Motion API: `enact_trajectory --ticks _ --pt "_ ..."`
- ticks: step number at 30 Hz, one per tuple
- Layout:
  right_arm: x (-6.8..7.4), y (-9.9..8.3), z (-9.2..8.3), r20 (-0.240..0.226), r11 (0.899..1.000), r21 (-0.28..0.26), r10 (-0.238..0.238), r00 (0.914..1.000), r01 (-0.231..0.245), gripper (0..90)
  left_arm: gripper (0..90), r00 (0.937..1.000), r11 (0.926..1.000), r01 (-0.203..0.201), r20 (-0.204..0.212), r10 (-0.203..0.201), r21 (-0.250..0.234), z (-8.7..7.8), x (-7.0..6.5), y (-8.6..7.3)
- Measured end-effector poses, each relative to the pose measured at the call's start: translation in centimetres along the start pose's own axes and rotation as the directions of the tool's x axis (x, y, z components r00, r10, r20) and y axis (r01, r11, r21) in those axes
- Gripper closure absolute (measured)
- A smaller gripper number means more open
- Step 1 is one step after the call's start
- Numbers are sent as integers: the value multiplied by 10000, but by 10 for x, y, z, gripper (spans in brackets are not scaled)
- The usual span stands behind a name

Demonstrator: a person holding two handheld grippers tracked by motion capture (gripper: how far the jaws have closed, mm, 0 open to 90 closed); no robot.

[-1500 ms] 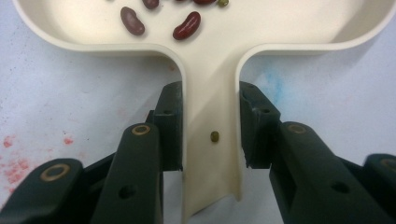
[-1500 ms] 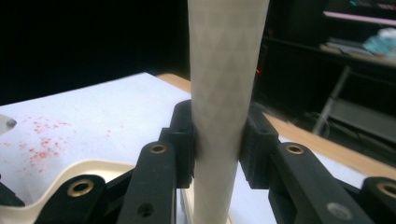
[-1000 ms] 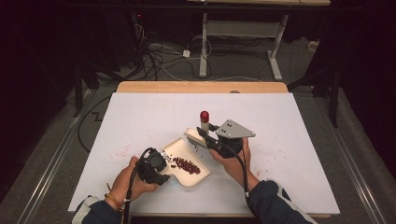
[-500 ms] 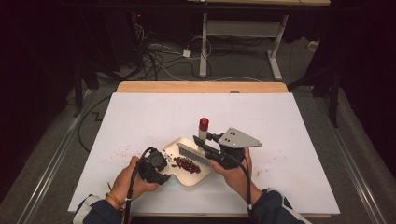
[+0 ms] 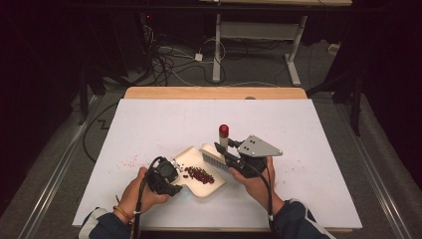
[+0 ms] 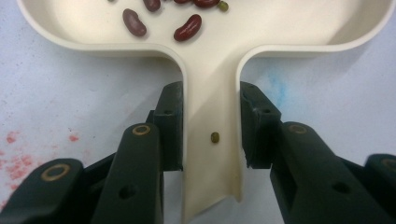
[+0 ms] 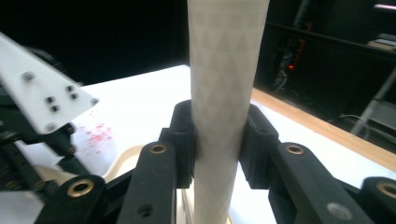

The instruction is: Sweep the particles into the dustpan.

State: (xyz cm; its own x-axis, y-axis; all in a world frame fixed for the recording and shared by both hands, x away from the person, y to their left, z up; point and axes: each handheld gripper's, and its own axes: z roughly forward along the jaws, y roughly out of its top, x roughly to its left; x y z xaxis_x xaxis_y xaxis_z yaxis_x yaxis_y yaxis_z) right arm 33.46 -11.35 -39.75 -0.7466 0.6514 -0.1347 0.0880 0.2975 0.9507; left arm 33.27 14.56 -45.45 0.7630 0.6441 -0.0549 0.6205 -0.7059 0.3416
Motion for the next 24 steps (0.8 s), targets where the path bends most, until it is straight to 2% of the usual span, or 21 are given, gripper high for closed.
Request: enact_trajectory --ticks 5,12,24 --pt "12 0 4 -390 10000 13 -86 9992 86 704 636 10000 10000 19 26 -19 -43 1 1 -1" --pt "20 2 6 -787 10000 9 -74 9969 75 704 635 10000 9998 77 42 -76 -185 0 2 -2" --pt "21 6 2 -1003 9999 -144 51 9949 -65 705 636 9994 9988 321 99 -318 -371 0 9 -5"
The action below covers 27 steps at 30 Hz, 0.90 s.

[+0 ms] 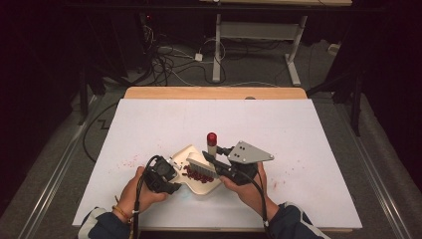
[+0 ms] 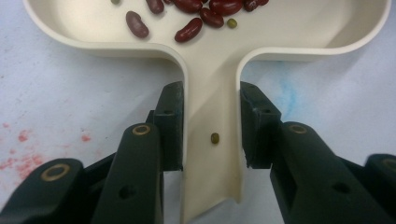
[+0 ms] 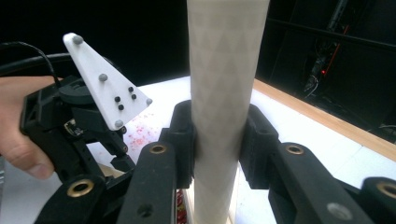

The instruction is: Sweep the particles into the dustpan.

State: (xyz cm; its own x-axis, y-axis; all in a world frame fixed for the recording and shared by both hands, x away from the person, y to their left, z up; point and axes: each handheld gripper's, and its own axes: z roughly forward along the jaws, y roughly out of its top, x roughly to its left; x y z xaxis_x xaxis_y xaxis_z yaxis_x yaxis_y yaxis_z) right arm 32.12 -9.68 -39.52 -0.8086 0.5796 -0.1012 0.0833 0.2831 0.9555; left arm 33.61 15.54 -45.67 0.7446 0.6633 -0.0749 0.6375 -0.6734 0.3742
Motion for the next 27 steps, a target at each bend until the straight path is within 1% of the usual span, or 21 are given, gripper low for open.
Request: enact_trajectory --ticks 3,4,8,11,14,16,20,22,24,26,27 --pt "-1 1 -1 34 10000 -96 16 10000 -15 704 636 9999 9998 152 -36 -152 -102 0 2 -2" --pt "-2 1 -2 42 9999 -122 16 10000 -15 704 636 9999 9999 93 -52 -94 -84 0 3 -2" --pt "-5 4 -5 154 9996 -266 68 9999 -64 704 636 9997 9997 205 -120 -207 -116 -1 6 -4" --pt "-8 6 -9 271 9998 -210 -36 9996 42 704 636 9993 9994 318 -203 -321 -157 -1 9 -6" --pt "-12 6 -11 413 9997 -224 -64 9991 74 704 636 9991 9994 329 -273 -332 -137 -2 12 -8" --pt "-15 6 -11 586 9997 -234 -75 9983 89 705 636 9984 9989 437 -350 -443 -179 -2 13 -9" --pt "-22 4 -12 826 9998 -162 -50 9966 63 704 636 9976 9983 525 -431 -535 -237 -3 18 -13" --pt "-26 3 -12 967 9999 -154 -49 9953 64 705 636 9967 9977 584 -545 -602 -339 -3 21 -15" --pt "-29 2 -13 1044 9999 -128 -4 9945 17 704 636 9961 9971 655 -574 -676 -383 -3 24 -17" --pt "-32 1 -14 1120 9999 -107 -1 9937 13 704 635 9950 9959 694 -682 -733 -576 -2 28 -19" --pt "-33 0 -15 1149 9999 -125 22 9934 -8 704 636 9955 9957 649 -653 -693 -664 -2 30 -20"
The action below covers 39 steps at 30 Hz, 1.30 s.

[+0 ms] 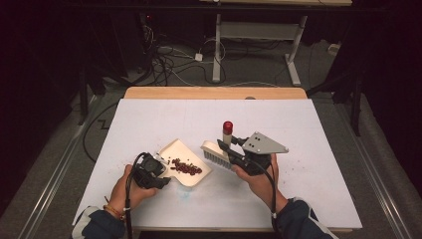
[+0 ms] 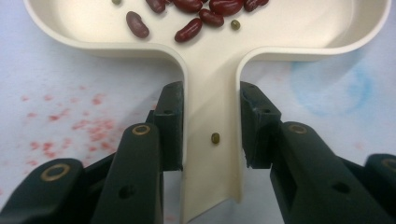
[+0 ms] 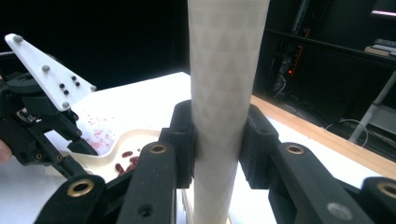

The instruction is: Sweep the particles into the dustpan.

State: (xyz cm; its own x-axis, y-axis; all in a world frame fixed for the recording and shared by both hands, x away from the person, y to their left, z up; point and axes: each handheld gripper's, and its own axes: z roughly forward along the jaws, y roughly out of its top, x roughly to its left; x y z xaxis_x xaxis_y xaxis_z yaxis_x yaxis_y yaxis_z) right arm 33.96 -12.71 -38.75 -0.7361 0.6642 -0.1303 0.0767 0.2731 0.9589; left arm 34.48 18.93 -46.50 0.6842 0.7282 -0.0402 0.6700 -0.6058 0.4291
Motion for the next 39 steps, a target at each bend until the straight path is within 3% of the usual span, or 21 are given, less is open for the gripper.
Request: enact_trajectory --ticks 5,11,20,27,33,39 --pt "-6 1 -4 62 10000 12 -79 9999 79 704 637 9996 9998 107 -267 -111 -165 -1 3 -2" --pt "-15 4 -16 26 10000 53 -17 10000 16 704 638 9976 9982 589 -360 -594 -136 -4 11 -7" --pt "-45 9 -60 -175 9992 197 344 9993 -341 704 638 9911 9920 1226 -480 -1240 -315 -10 25 -21" --pt "-58 1 -94 -52 9976 678 152 9999 -148 704 638 9862 9881 1462 -708 -1494 -480 -14 29 -26" --pt "-69 -2 -120 -315 9957 889 303 9990 -274 704 638 9811 9840 1682 -870 -1729 -583 -18 32 -32" --pt "-72 -4 -138 -916 9912 1241 574 9941 -458 704 638 9773 9813 1820 -990 -1875 -622 -20 32 -35"
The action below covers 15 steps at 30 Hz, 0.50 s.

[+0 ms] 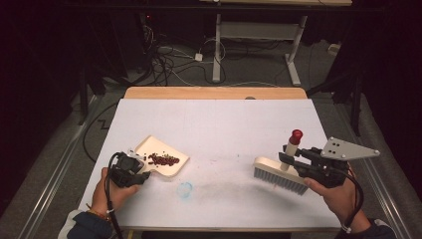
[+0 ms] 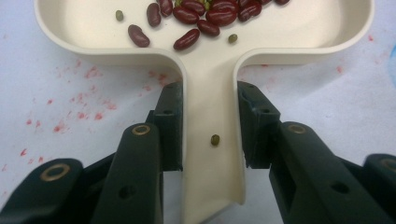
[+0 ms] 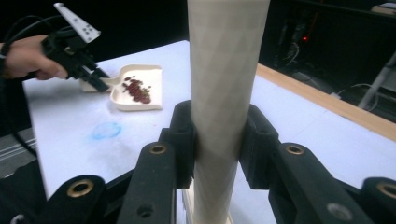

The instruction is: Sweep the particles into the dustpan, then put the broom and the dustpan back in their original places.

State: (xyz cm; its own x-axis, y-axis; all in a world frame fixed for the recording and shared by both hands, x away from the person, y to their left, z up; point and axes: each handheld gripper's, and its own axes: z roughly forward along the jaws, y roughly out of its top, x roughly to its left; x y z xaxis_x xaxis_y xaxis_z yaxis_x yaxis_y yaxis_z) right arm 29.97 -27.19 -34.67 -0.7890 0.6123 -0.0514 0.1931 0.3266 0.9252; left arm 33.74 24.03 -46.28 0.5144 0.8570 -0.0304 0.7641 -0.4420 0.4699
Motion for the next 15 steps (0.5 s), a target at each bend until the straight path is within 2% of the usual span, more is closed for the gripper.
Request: enact_trajectory --ticks 4,9,12,15 --pt "4 -1 -7 -355 9997 219 -75 9993 83 703 638 9999 10000 81 -59 -81 -50 0 0 -1" --pt "6 -2 -12 -907 9970 755 -77 9958 145 703 637 9996 9996 248 -140 -249 -93 1 0 -3" --pt "3 -3 -12 -1278 9912 1298 -79 9918 246 703 637 9982 9981 587 -121 -589 -200 4 -1 -6" --pt "-7 -7 -8 -1462 9862 1650 110 9892 134 703 635 9957 9958 895 -222 -900 -205 6 -6 -7"
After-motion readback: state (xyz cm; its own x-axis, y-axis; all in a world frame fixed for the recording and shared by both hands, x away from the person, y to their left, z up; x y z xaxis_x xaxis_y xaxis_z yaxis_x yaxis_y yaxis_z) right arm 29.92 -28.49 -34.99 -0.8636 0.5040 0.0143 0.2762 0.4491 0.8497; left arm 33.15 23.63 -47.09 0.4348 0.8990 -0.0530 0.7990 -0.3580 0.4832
